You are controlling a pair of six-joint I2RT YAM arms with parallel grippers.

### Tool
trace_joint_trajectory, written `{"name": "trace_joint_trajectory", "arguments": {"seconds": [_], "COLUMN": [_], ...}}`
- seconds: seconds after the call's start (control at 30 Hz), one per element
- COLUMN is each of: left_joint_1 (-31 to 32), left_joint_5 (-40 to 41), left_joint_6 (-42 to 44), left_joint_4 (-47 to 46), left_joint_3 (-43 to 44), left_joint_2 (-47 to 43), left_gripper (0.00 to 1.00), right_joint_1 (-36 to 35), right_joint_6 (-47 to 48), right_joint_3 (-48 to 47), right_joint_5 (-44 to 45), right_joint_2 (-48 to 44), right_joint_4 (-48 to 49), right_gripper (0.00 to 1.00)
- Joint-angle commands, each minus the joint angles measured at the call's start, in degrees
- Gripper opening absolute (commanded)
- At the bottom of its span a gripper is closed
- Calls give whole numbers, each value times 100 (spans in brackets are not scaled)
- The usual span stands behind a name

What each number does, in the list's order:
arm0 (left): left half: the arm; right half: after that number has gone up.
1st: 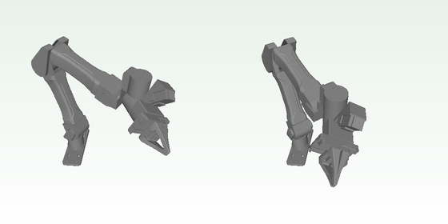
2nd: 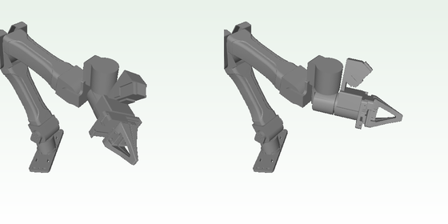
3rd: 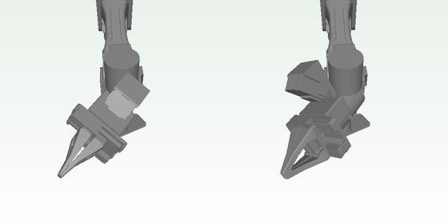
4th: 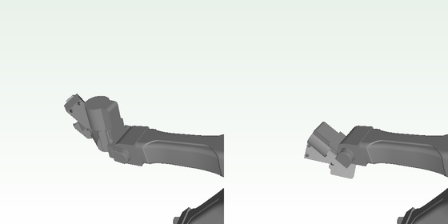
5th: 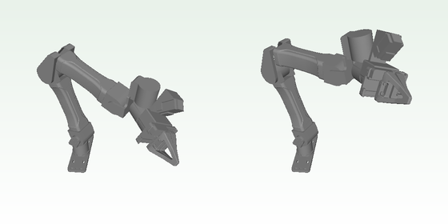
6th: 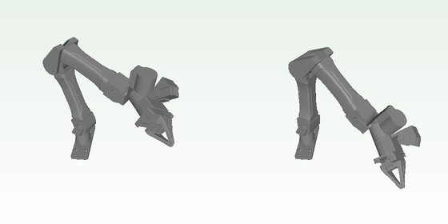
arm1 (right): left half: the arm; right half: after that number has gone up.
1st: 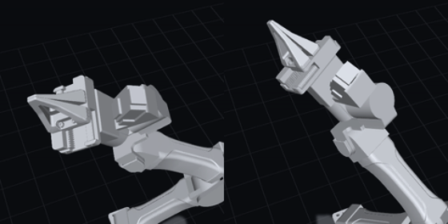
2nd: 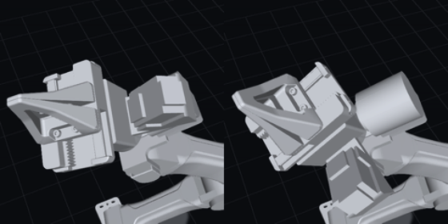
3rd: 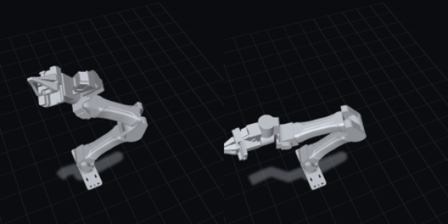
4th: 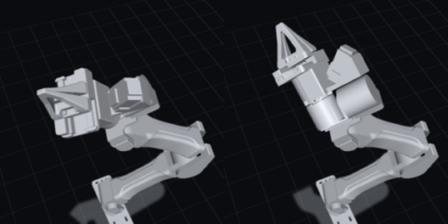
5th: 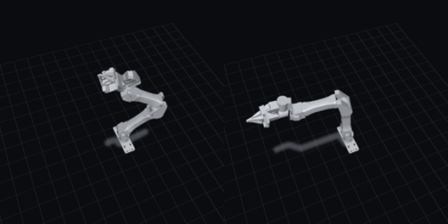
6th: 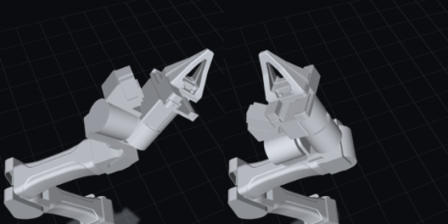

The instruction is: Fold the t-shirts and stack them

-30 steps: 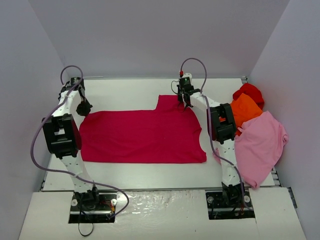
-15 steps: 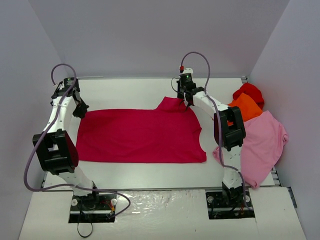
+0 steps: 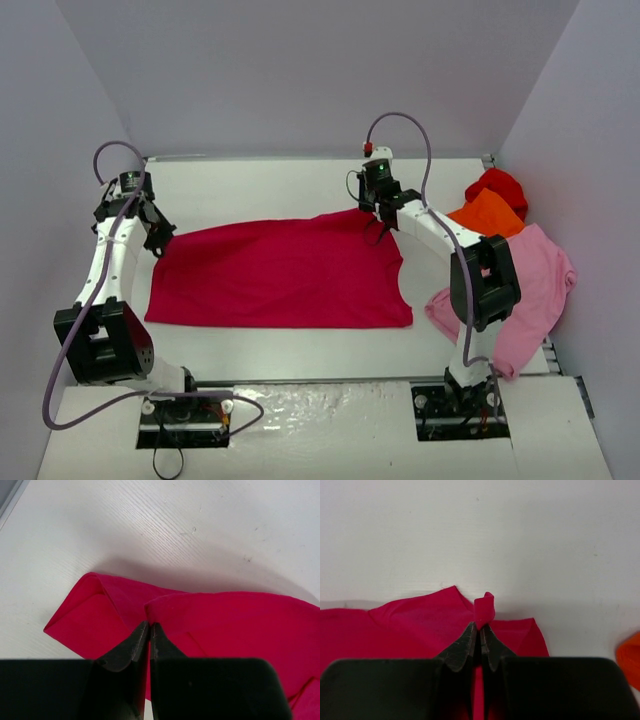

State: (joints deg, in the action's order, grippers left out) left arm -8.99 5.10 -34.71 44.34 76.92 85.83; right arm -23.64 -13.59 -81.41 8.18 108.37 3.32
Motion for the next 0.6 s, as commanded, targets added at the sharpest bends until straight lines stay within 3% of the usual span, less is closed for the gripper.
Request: {"name": "trace_joint_trajectory", "arguments": {"seconds": [0.0,0.57], "left_joint_1": [21,12], "left_joint_5": [-176,-105], "left_joint_6": [-68,227], "left_joint_4": [90,892], "left_joint_3": [2,-203], "left_joint_2": [-655,-1191], "left_gripper": [0,0], "right_joint_1": [-365,-721], "right_joint_6": [-70,-187], "right_joint_3": [429,2093], "right_joint_5": [396,948], "right_joint_2": [-1136,-3084], "right_joint_4": [280,-770], "right_gripper": [0,0]}}
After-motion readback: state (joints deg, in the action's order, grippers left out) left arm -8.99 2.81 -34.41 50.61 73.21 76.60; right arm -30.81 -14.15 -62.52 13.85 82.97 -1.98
